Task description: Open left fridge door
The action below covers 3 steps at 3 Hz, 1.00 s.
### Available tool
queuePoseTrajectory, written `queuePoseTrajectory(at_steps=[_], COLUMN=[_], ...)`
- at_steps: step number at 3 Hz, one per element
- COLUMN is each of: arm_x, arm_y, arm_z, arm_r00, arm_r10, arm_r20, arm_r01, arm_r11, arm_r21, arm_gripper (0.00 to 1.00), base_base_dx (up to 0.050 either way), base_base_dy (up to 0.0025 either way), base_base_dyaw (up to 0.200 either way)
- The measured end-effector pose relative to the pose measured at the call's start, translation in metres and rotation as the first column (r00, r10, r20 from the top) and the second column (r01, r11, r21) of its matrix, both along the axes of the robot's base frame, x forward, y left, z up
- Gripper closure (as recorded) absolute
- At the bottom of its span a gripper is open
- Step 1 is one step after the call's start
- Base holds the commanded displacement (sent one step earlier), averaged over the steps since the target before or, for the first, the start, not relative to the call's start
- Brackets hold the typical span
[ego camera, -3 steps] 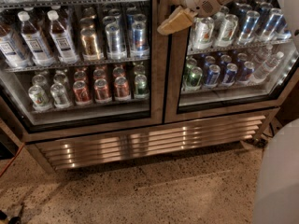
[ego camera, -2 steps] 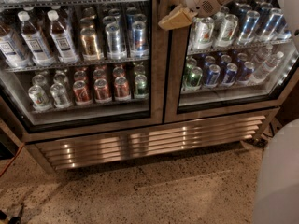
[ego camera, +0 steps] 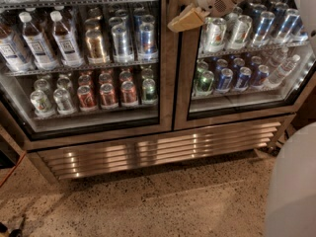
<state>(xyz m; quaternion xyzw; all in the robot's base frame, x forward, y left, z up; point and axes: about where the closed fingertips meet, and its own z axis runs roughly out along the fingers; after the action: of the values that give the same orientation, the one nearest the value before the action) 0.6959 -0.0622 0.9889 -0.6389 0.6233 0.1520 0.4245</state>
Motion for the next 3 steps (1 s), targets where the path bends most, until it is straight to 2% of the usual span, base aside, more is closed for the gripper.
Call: queuePoseTrajectory(at_steps=[1, 2, 3], arm_x=[0.0005, 0.0024, 0.0048], arm_y=[-0.0008, -0.0009, -0.0021], arm_z=[0.0010, 0.0069, 0.0069], arm_r00=[1.0000, 0.9998, 0.9998], arm_r10=[0.000, -0.011, -0.011], arm_r20=[0.000, 0.017, 0.017], arm_r01=[0.000, 0.011, 0.011], arm_r11=[1.000, 1.000, 1.000], arm_r21=[0.000, -0.003, -0.003], arm_gripper=[0.43, 0.35, 0.36], base_base_dx=[0.000, 0.000, 0.000], base_base_dy=[0.00000, 0.00000, 0.00000], base_base_dyaw=[0.000, 0.000, 0.000])
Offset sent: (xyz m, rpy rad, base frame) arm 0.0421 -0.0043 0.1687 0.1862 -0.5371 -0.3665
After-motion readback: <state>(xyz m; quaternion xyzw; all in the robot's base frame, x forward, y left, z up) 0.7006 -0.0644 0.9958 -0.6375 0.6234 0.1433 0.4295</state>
